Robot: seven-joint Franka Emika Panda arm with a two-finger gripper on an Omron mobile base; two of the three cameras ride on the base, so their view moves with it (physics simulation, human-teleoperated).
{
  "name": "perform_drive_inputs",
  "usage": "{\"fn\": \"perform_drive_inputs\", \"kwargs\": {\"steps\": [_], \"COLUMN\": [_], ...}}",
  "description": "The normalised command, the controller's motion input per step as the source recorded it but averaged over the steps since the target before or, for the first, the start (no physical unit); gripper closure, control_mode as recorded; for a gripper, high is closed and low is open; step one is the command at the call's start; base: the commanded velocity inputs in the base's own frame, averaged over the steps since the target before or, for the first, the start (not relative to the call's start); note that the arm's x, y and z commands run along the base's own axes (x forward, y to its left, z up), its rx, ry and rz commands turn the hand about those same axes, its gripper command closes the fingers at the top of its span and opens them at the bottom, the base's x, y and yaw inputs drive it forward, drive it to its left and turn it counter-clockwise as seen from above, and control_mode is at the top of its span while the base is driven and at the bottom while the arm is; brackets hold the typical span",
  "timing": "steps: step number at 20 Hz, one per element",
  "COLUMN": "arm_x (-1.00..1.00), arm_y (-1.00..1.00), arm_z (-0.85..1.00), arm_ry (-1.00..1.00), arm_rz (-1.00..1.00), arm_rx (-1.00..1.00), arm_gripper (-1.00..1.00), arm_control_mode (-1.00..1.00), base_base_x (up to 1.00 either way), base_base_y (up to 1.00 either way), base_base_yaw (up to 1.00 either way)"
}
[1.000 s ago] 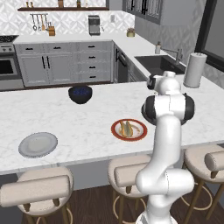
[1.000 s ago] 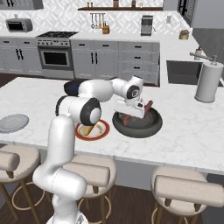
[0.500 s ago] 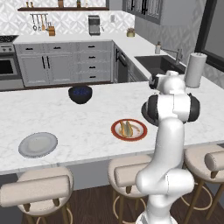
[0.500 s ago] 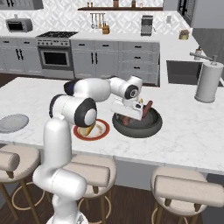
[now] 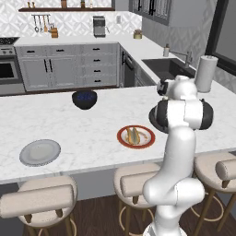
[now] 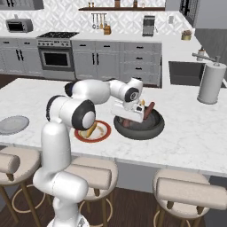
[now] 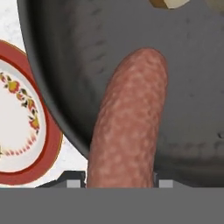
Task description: Place one bun and one sausage from the bowl on each plate.
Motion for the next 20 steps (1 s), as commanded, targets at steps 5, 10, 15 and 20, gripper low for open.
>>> {"fn": "perform_drive_inputs", "kwargs": {"steps": [5, 10, 15, 20], "arm_x": [-0.33, -0.9, -0.69, 0.14], "arm_y": [0.15, 0.92, 1.0, 0.82], "arm_z": [0.66, 0.43, -0.03, -0.46], "arm_ry": [-0.13, -0.11, 0.0, 0.0], "arm_rz": [0.0, 0.0, 0.0, 0.0], "arm_rx": [0.0, -0.04, -0.12, -0.11], "arm_gripper": [1.0, 1.0, 1.0, 1.0], "arm_control_mode": [-1.0, -1.0, -1.0, -1.0], "base_base_x": [0.0, 0.0, 0.0, 0.0], "base_base_y": [0.0, 0.0, 0.0, 0.0], "base_base_yaw": [0.0, 0.0, 0.0, 0.0]}}
